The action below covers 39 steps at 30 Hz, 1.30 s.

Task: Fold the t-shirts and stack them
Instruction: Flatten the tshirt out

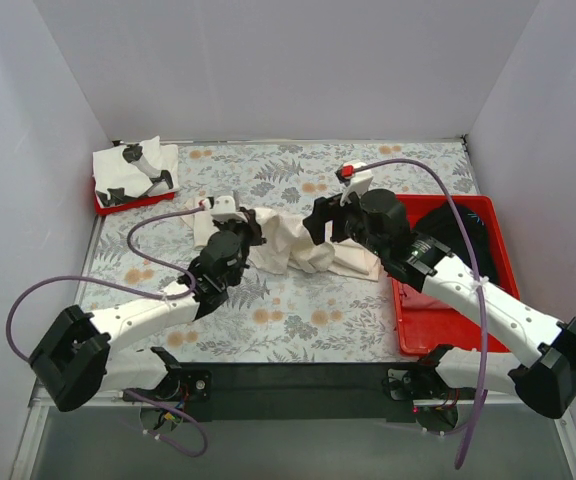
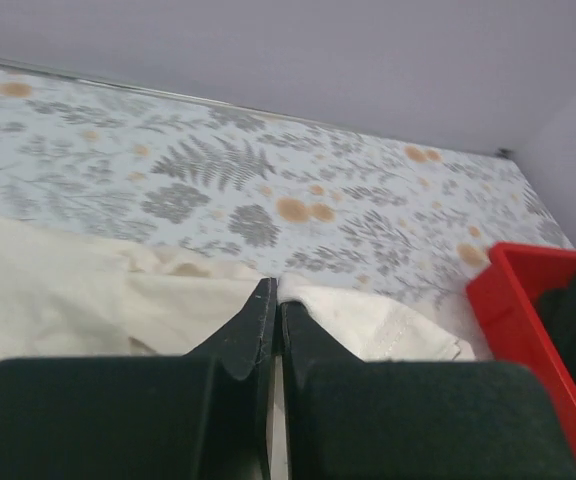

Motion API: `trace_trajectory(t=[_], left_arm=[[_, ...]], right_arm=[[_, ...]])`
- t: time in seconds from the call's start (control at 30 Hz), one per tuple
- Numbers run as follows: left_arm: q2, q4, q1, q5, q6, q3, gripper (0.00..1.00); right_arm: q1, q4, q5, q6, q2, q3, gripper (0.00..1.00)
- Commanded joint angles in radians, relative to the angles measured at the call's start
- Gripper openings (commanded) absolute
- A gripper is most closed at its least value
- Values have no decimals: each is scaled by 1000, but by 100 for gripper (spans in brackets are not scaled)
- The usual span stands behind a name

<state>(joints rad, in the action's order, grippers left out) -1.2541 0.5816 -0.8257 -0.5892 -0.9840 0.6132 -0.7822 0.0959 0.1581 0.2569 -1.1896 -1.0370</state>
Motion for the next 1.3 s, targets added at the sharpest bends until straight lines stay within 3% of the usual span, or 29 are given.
trace_trajectory(t=[0.0, 0.43, 0.67, 0.8, 0.9, 1.13, 1.27], left_arm=[[138, -94, 85, -129, -4, -20, 0], [495, -377, 330, -438, 14, -92, 0], [506, -400, 396, -402, -18, -107, 0], [472, -422, 404, -371, -44, -98, 0], [472, -419, 408, -354, -47, -107, 0], [463, -421, 415, -333, -53, -107, 0], [446, -419, 419, -327, -58, -104, 0]], right_arm=[[0, -21, 67, -19, 74, 47, 72], [37, -7, 90, 10, -85, 176, 72], [96, -21, 63, 18, -203, 207, 72], [101, -33, -15, 16, -226, 199, 65], [86, -30, -110, 7, -203, 232, 62], [23, 73, -68, 57, 22, 413, 60], [20, 99, -84, 76, 71, 477, 56]])
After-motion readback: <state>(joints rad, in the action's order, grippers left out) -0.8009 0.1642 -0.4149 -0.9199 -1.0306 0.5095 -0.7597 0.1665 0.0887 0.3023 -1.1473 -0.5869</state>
